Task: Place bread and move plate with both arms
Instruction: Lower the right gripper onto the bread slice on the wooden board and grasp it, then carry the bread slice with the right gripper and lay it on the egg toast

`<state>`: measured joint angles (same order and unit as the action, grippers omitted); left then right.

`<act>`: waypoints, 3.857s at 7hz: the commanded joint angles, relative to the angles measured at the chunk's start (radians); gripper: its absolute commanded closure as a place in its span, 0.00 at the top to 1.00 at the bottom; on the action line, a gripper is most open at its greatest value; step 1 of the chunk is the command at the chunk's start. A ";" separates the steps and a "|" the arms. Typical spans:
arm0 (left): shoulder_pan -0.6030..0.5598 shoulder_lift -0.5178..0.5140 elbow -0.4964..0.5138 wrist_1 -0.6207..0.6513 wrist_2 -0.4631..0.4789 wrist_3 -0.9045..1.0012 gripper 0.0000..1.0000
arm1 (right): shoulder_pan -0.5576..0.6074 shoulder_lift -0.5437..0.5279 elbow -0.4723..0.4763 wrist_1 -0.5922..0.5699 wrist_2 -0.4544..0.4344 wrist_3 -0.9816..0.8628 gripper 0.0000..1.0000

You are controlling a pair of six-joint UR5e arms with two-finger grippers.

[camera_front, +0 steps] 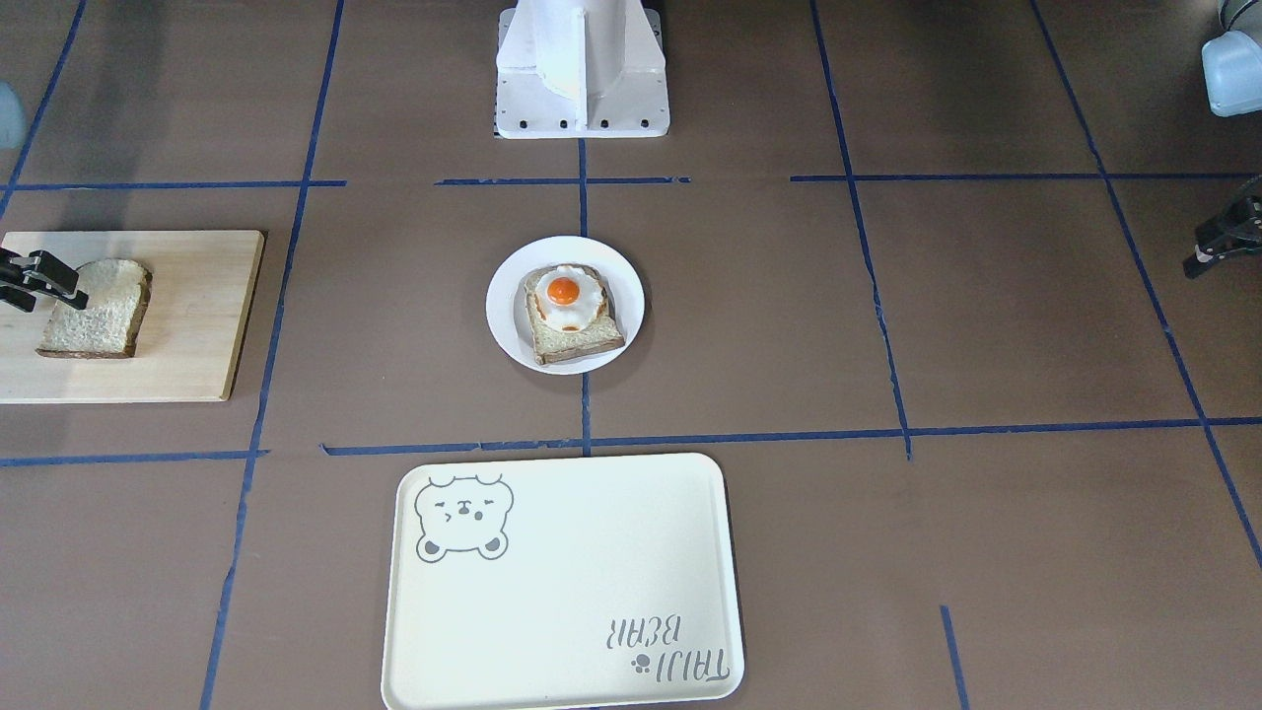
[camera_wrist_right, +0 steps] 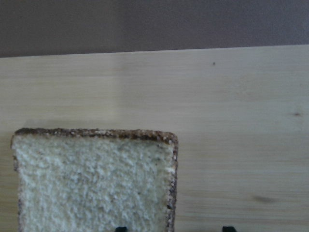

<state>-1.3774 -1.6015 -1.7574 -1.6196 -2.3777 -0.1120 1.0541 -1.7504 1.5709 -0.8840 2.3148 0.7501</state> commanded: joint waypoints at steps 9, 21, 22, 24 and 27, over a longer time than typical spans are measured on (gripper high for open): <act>0.001 0.008 -0.014 -0.006 0.000 -0.006 1.00 | 0.041 -0.050 0.151 0.019 0.082 0.000 0.00; 0.001 0.000 0.001 -0.008 0.000 -0.008 1.00 | -0.517 0.698 0.104 0.019 -0.388 0.723 0.00; 0.001 0.000 0.001 -0.008 0.000 -0.009 1.00 | -0.532 0.689 0.094 0.017 -0.388 0.721 0.00; 0.001 0.000 -0.004 -0.008 0.000 -0.009 1.00 | -0.534 0.677 0.064 0.019 -0.388 0.716 0.00; 0.001 -0.003 -0.008 -0.008 0.000 -0.009 1.00 | -0.529 0.663 0.066 0.019 -0.387 0.724 0.00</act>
<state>-1.3760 -1.6038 -1.7622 -1.6275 -2.3777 -0.1212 0.5244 -1.0838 1.6376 -0.8652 1.9297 1.4693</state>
